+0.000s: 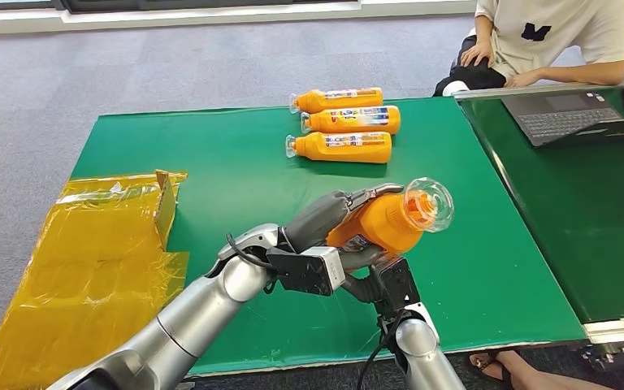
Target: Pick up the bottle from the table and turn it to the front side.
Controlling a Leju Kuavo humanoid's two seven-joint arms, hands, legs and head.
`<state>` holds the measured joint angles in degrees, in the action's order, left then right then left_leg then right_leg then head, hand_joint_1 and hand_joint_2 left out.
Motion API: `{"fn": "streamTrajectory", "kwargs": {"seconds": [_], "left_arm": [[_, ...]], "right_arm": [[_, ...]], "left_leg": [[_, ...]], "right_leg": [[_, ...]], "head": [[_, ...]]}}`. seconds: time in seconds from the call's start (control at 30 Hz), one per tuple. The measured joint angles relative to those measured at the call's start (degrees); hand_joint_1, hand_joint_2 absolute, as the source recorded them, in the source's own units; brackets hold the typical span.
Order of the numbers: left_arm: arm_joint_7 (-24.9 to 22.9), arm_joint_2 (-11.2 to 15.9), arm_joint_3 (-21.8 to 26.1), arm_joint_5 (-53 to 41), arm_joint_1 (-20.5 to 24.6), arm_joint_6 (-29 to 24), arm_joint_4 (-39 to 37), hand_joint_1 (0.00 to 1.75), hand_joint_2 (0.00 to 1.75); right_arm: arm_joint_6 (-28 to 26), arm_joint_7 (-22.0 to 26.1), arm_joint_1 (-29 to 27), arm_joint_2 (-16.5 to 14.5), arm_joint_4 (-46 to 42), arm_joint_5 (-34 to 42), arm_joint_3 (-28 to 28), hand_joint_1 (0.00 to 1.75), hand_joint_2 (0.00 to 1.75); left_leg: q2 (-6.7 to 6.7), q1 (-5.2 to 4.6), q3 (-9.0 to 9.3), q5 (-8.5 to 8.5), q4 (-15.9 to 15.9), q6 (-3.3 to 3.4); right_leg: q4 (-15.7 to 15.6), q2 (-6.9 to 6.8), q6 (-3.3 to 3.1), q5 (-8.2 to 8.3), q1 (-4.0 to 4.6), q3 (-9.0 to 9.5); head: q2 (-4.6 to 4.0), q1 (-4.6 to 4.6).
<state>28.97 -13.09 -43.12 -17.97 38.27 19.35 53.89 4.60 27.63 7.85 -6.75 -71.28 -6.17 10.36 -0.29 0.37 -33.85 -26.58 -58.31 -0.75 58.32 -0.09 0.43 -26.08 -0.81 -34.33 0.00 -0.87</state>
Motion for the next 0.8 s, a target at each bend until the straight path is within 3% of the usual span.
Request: {"fn": "streamTrajectory", "kwargs": {"seconds": [0.67, 0.7, 0.77, 0.8], "left_arm": [[0.2, 0.0, 0.1, 1.3, 0.4, 1.6, -0.9, 1.75, 1.75], [0.2, 0.0, 0.1, 1.3, 0.4, 1.6, -0.9, 1.75, 1.75], [0.2, 0.0, 0.1, 1.3, 0.4, 1.6, -1.0, 1.75, 1.75], [0.2, 0.0, 0.1, 1.3, 0.3, 1.5, -1.0, 1.75, 1.75]], "right_arm": [[0.2, 0.0, -0.2, 0.0, 0.0, -0.4, 0.0, 1.75, 1.75], [0.2, 0.0, -0.2, 0.0, 0.0, -0.4, 0.0, 1.40, 1.75], [0.2, 0.0, -0.3, 0.0, 0.0, -0.6, 0.0, 0.53, 1.75], [0.0, -0.1, -0.3, 0.0, 0.0, -0.7, 0.0, 0.09, 1.31]], "left_leg": [[-0.01, 0.00, -0.01, 0.00, 0.0, 0.00], [-0.02, 0.00, -0.01, 0.00, 0.0, 0.00], [-0.02, 0.00, -0.01, 0.00, 0.0, 0.00], [-0.02, 0.00, -0.01, 0.00, 0.0, 0.00]], "right_leg": [[0.0, -0.02, 0.00, 0.00, 0.00, 0.00], [0.0, -0.02, 0.00, 0.00, 0.00, 0.00], [0.0, -0.03, 0.00, 0.00, 0.00, 0.00], [0.0, -0.03, 0.00, 0.00, 0.00, 0.00]], "head": [[0.00, 0.00], [0.00, 0.00], [0.00, 0.00], [0.00, 0.00]]}}
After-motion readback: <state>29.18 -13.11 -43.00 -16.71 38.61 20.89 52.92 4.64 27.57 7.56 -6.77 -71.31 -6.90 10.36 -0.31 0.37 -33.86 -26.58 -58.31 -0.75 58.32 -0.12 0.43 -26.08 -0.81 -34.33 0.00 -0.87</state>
